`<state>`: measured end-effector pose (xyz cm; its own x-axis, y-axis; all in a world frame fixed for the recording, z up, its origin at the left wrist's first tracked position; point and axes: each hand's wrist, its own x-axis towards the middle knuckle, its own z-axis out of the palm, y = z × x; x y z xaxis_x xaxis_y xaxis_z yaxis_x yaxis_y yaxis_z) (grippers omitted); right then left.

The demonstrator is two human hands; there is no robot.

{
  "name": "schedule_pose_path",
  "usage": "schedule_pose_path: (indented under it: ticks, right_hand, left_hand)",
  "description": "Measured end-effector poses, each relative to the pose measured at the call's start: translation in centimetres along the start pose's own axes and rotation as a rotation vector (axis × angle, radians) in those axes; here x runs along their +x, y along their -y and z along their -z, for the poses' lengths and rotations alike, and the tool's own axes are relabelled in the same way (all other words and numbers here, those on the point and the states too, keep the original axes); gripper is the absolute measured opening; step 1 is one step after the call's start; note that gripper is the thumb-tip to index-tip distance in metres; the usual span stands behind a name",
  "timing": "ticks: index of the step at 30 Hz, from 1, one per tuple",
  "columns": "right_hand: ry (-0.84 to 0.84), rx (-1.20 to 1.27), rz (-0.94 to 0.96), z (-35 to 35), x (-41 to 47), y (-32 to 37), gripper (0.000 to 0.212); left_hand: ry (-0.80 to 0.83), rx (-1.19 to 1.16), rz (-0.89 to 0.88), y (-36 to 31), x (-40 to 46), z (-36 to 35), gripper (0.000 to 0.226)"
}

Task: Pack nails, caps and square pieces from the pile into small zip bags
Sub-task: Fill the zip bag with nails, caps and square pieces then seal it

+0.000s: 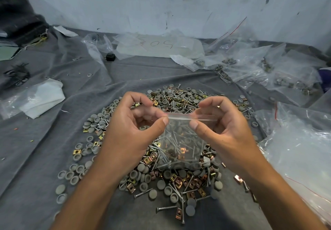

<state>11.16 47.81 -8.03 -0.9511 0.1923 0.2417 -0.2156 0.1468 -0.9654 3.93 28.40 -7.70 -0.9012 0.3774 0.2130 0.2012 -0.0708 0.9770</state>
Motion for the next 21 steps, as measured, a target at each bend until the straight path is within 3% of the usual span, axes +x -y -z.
schedule_pose_path:
  ticks: [5,13,21]
  right_hand:
    - [-0.001,0.010,0.002,-0.19,0.02,0.22,0.034]
    - [0.010,0.000,0.013,-0.70,-0.30,0.50,0.037]
    - [0.027,0.000,0.027,-1.02,-0.43,0.69,0.042]
  left_hand:
    - [0.025,0.009,0.004,0.11,-0.17,-0.44,0.051]
    - [0.028,0.074,-0.037,0.30,-0.31,-0.35,0.036]
    - [0.085,0.032,-0.036,0.16,-0.42,-0.76,0.045]
